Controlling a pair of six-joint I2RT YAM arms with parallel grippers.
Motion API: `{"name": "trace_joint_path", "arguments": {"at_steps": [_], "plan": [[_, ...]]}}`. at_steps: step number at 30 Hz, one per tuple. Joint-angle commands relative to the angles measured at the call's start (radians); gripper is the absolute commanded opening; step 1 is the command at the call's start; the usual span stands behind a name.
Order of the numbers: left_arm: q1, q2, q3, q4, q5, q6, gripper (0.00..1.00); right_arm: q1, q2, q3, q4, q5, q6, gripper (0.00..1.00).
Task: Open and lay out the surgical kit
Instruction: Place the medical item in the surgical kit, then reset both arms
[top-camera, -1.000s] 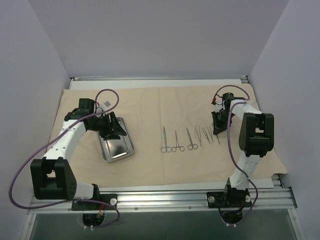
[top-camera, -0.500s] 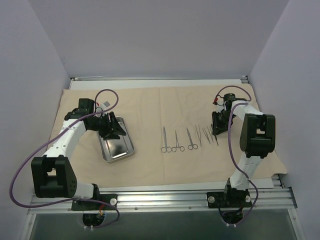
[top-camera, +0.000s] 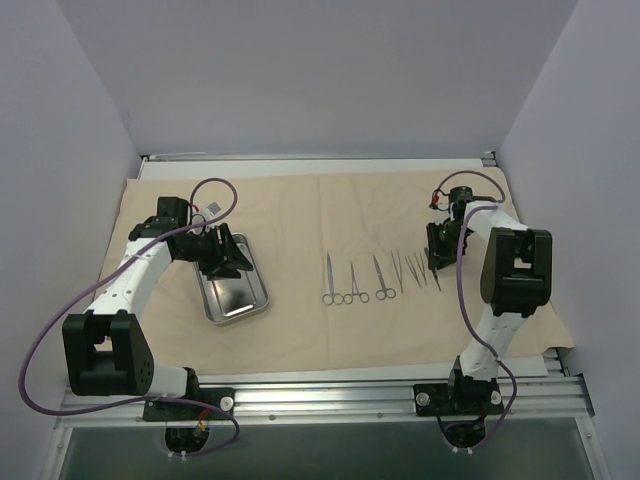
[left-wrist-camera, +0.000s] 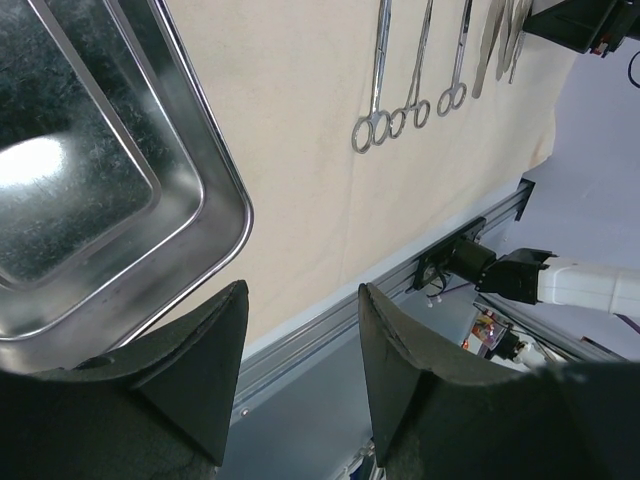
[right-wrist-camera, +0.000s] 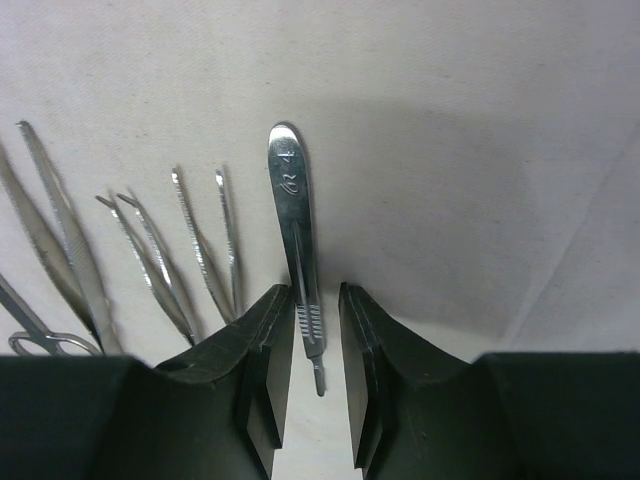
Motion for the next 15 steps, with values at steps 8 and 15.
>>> {"name": "trace_joint_path", "arguments": {"at_steps": [8, 15], "plan": [[0.009, -0.002, 0.038, 0.040, 0.065, 0.010, 0.57, -0.038, -0.181, 0.076, -0.069, 0.150, 0.085, 0.31], [0.009, -0.039, 0.046, 0.031, 0.072, -0.004, 0.61, -0.006, -0.314, 0.160, -0.130, 0.157, 0.282, 0.44]]}}
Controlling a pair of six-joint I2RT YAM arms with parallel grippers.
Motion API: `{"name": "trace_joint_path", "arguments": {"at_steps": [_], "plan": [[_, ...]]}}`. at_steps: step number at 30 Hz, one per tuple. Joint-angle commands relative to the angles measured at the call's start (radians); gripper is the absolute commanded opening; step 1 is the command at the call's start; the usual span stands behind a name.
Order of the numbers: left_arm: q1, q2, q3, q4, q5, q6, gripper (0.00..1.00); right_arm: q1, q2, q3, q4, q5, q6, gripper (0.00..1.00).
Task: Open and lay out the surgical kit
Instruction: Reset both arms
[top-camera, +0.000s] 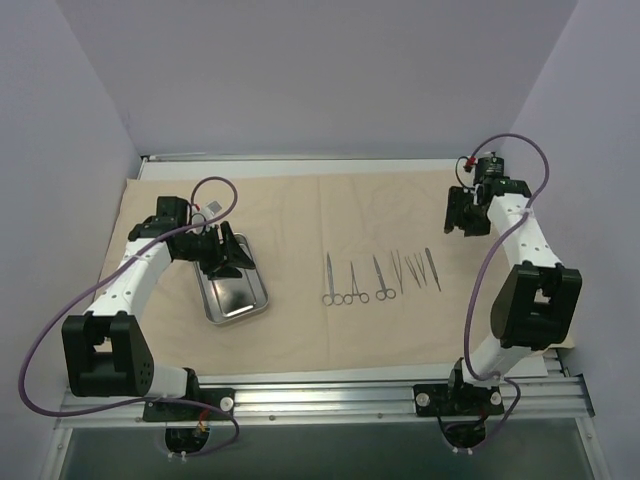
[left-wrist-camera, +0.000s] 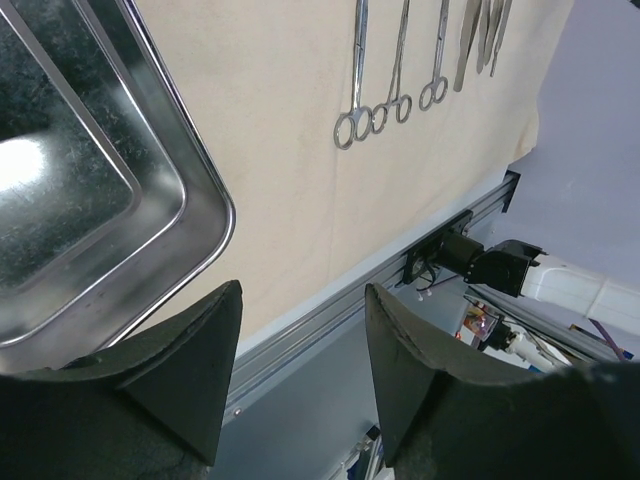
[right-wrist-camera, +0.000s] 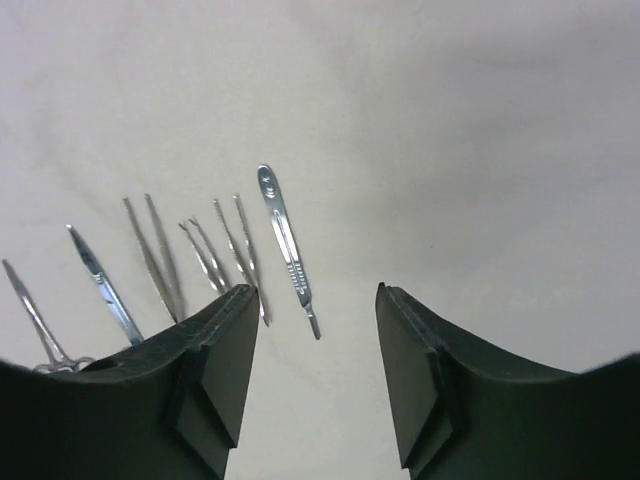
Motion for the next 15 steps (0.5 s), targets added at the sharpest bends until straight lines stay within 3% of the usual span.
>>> {"name": "trace_joint_path", "arguments": {"at_steps": [1, 2, 3, 4, 5, 6, 10, 15], "plan": [[0.009, -0.044, 0.040, 0.031, 0.036, -0.004, 0.63, 0.047, -0.133, 0.037, -0.062, 0.027, 0.175, 0.53], [0.009, -0.047, 0.033, 0.039, 0.038, -0.011, 0.64, 0.071, -0.154, 0.027, -0.043, 0.043, 0.209, 0.56], [0.009, -0.050, 0.027, 0.060, 0.047, -0.033, 0.65, 0.102, -0.176, 0.019, -0.033, 0.067, 0.273, 0.65], [0.009, -0.059, 0.016, 0.077, 0.050, -0.047, 0.67, 0.186, -0.223, 0.010, -0.023, 0.090, 0.299, 0.69], [0.009, -0.065, -0.009, 0.095, 0.055, -0.063, 0.97, 0.223, -0.254, -0.007, 0.011, 0.127, 0.325, 0.77], [0.006, -0.073, -0.025, 0.118, 0.056, -0.100, 0.94, 0.260, -0.283, -0.076, 0.037, 0.132, 0.348, 1.00], [-0.043, -0.162, -0.139, 0.301, 0.058, -0.208, 0.94, 0.375, -0.504, -0.344, 0.190, 0.113, 0.504, 1.00], [-0.160, -0.304, -0.304, 0.508, -0.069, -0.400, 0.94, 0.490, -0.768, -0.668, 0.412, 0.153, 0.653, 1.00]]}}
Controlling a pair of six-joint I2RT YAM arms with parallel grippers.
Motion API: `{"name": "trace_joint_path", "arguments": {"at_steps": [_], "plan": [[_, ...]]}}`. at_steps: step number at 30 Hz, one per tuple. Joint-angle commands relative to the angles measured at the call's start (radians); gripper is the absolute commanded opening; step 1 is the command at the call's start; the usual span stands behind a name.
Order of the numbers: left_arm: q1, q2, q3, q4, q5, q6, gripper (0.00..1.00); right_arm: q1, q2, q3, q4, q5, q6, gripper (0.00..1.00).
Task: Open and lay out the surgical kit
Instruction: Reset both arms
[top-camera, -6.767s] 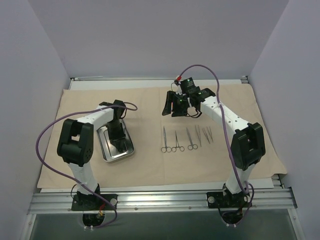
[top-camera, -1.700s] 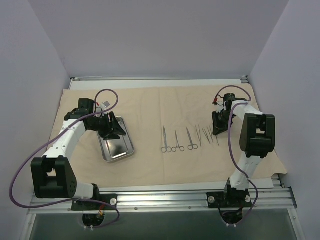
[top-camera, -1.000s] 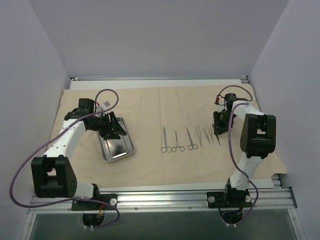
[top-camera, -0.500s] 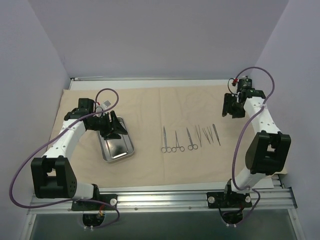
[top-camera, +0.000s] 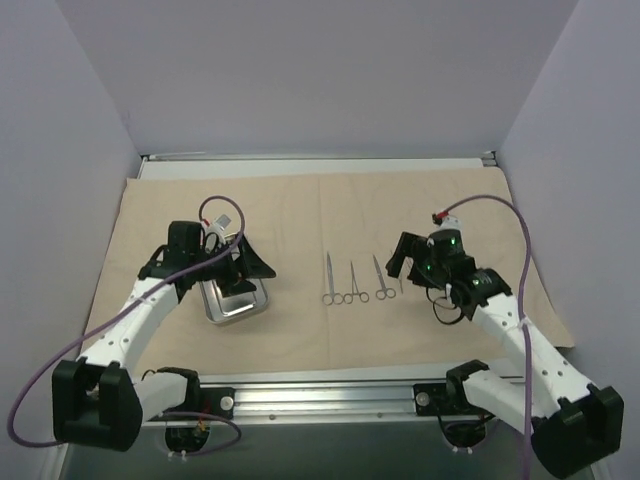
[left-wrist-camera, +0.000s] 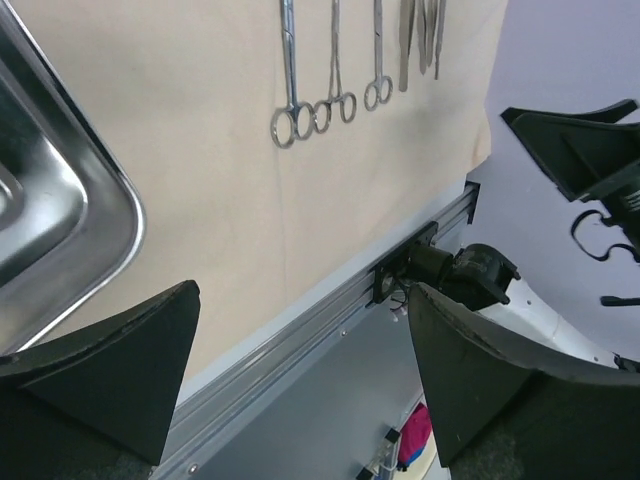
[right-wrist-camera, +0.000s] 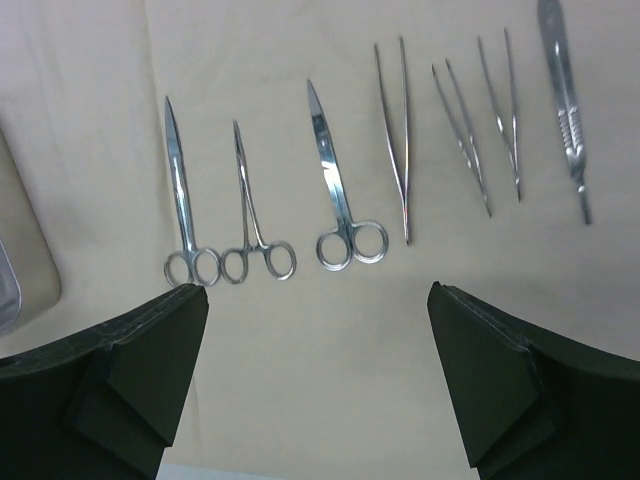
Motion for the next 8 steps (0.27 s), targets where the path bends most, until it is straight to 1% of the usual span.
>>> {"name": "trace_joint_path", "arguments": {"at_steps": [1, 3, 4, 6, 7, 8], "plan": [[-0.067, -0.149, -0.079, 0.236, -0.080, -0.169, 0.94, 0.037, -0.181, -0.177, 0.160, 0.058, 0.157, 1.00], [-0.108, -0.198, -0.127, 0.324, -0.143, -0.232, 0.94, 0.042, -0.257, -0.244, 0.198, 0.067, 0.167, 1.00], [-0.113, -0.218, -0.173, 0.361, -0.144, -0.252, 0.94, 0.042, -0.324, -0.274, 0.209, 0.076, 0.169, 1.00], [-0.114, -0.205, -0.208, 0.475, -0.105, -0.315, 0.94, 0.042, -0.384, -0.354, 0.240, 0.081, 0.170, 1.00], [-0.114, -0.162, -0.228, 0.504, -0.086, -0.333, 0.94, 0.042, -0.428, -0.377, 0.266, 0.087, 0.178, 1.00], [-0.116, -0.134, -0.240, 0.570, -0.063, -0.356, 0.94, 0.042, -0.449, -0.412, 0.284, 0.081, 0.193, 1.00]]}}
